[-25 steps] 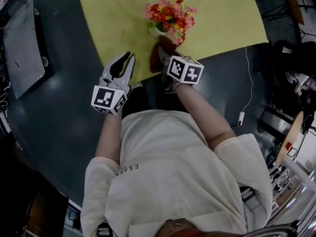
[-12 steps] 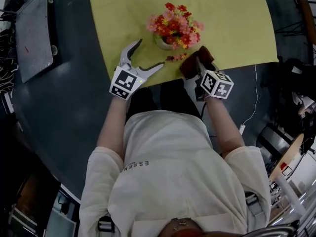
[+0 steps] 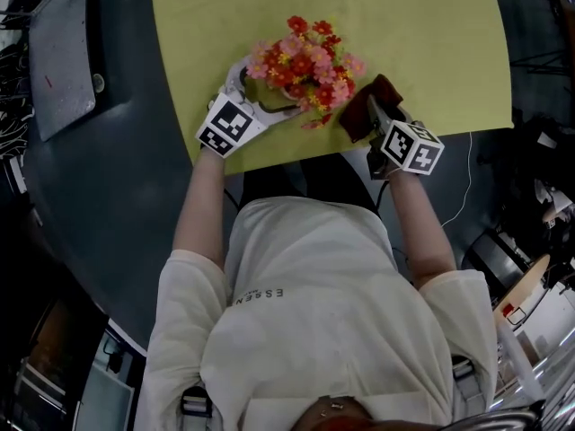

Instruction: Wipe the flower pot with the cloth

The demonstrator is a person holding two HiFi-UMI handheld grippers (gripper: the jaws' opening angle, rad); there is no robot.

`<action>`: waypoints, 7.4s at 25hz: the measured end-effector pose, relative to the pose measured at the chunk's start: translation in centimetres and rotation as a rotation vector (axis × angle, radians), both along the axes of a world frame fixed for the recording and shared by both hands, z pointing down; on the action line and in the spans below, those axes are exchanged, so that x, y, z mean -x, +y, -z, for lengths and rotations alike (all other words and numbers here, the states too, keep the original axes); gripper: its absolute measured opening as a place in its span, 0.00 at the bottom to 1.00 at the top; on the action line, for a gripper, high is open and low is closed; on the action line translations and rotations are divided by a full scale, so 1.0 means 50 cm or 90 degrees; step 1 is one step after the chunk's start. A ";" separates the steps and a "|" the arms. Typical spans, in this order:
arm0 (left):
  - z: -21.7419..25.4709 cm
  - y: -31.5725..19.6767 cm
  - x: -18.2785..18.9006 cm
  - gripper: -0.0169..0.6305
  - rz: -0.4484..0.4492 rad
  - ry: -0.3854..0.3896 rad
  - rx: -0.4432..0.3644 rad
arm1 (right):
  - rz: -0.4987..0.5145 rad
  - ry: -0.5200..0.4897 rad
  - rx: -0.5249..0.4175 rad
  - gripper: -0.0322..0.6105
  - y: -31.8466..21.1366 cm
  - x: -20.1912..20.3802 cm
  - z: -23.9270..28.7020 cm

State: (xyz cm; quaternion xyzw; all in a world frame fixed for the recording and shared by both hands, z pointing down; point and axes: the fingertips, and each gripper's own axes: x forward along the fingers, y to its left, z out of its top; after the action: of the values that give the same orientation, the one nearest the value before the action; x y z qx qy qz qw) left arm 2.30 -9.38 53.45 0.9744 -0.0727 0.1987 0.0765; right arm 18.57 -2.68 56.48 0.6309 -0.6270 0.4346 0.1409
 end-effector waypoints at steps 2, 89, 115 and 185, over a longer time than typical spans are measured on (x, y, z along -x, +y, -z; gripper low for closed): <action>-0.007 0.008 -0.018 0.92 -0.035 -0.002 0.008 | -0.018 -0.014 -0.002 0.14 -0.005 -0.004 0.001; 0.492 -0.074 -0.014 0.89 0.131 0.197 0.002 | 0.339 0.217 -0.479 0.14 -0.232 0.277 0.416; 0.380 -0.044 -0.026 0.89 0.078 0.153 -0.010 | 0.280 0.151 -0.327 0.14 -0.173 0.198 0.248; 0.306 0.146 0.251 0.05 0.470 0.155 -0.048 | 0.251 0.239 -0.295 0.14 0.111 0.218 0.251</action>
State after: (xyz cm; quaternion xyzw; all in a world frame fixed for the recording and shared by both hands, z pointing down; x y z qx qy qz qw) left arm -10.27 -2.10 38.16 0.9013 -0.4159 0.0381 0.1150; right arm 7.67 2.85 43.91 0.5819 -0.7819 0.1220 0.1875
